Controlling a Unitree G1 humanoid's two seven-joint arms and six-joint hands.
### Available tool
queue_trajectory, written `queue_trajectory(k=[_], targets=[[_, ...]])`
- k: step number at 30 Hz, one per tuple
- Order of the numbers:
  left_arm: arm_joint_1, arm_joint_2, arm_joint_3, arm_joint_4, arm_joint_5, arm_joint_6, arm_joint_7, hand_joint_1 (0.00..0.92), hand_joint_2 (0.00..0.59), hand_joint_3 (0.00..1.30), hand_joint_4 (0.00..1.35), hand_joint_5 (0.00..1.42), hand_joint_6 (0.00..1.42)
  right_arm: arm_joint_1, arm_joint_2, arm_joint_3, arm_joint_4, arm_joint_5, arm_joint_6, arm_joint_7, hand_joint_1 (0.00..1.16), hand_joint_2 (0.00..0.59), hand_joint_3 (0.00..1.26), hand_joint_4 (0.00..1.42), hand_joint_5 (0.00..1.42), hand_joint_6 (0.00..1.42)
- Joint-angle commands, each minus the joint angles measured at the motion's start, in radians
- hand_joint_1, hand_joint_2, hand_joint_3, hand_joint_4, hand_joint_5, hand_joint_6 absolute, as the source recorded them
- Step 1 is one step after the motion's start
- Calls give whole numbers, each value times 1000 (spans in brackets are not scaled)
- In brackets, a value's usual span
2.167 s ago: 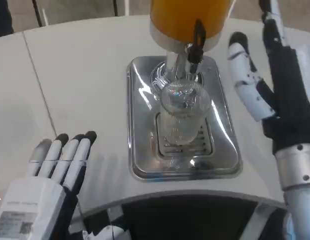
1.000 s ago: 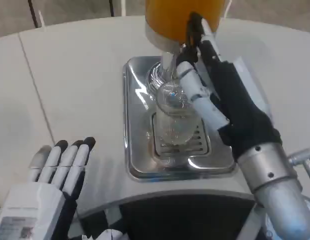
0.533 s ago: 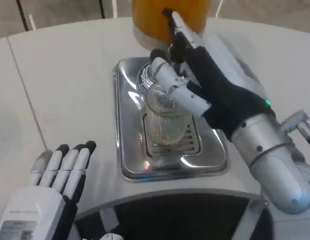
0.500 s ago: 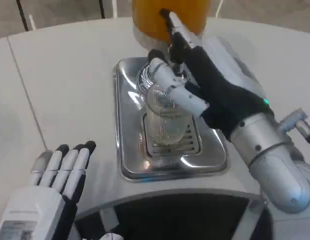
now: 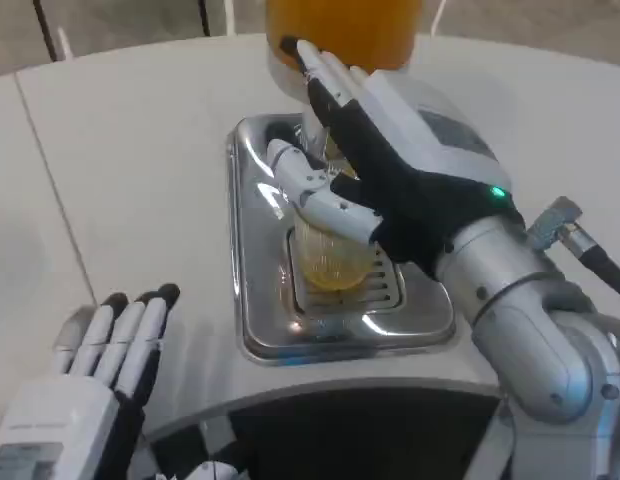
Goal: Grasp the cup under the faucet to collect the drink, then remove the cup.
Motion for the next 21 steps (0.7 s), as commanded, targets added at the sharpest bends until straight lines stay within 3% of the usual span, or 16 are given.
queue_trajectory(k=[1, 5, 16, 21], targets=[[-42, -11, 6, 26, -37, -1, -14, 0, 99, 0, 0, 0, 0, 4, 18, 8, 0, -15, -9, 74, 0, 562, 4, 0, 0, 17], [-111, -29, -5, 61, -64, 13, -26, 6, 84, 0, 0, 0, 0, 8, 34, 7, -5, -35, -19, 97, 0, 563, 4, 0, 0, 16], [-254, -71, -54, 153, -134, 4, -41, 213, 47, 0, 0, 0, 0, 45, 64, -32, -12, -36, -33, 115, 0, 567, 5, 0, 0, 5], [-298, -88, -81, 188, -132, 15, -47, 220, 46, 0, 0, 0, 0, 47, 66, -38, -12, -45, -54, 112, 0, 572, 5, 0, 0, 3]])
